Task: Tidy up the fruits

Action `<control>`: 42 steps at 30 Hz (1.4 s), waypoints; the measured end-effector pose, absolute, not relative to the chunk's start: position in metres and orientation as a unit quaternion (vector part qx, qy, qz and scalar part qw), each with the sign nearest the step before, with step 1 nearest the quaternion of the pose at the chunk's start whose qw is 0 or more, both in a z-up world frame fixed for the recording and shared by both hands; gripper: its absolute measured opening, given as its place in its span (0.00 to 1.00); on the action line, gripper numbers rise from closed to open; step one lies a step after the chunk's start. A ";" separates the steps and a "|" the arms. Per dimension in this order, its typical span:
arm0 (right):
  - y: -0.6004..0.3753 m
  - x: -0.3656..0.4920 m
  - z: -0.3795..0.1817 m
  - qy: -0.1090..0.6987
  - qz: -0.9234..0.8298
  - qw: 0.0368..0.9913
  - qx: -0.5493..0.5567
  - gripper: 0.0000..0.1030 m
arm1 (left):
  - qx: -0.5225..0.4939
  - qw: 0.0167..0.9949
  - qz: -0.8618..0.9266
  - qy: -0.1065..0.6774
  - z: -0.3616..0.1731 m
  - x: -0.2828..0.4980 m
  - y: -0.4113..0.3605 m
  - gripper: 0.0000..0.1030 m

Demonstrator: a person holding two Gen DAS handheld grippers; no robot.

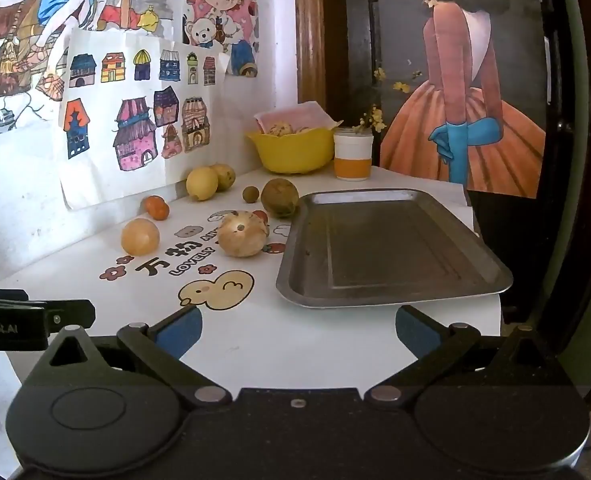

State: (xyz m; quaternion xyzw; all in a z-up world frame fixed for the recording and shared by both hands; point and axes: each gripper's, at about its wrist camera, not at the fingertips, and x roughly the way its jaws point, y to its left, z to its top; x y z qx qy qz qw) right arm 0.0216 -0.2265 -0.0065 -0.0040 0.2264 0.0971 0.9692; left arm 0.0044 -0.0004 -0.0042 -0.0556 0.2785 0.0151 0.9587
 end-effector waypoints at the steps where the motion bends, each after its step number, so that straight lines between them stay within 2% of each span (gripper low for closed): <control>1: -0.227 0.021 -0.006 0.227 0.097 0.969 -0.004 1.00 | -0.054 0.958 0.016 0.280 -0.004 0.004 -0.001 0.99; 42: -0.226 0.020 -0.006 0.231 0.100 0.968 -0.004 1.00 | -0.053 0.958 0.018 0.282 -0.004 0.004 0.001 0.99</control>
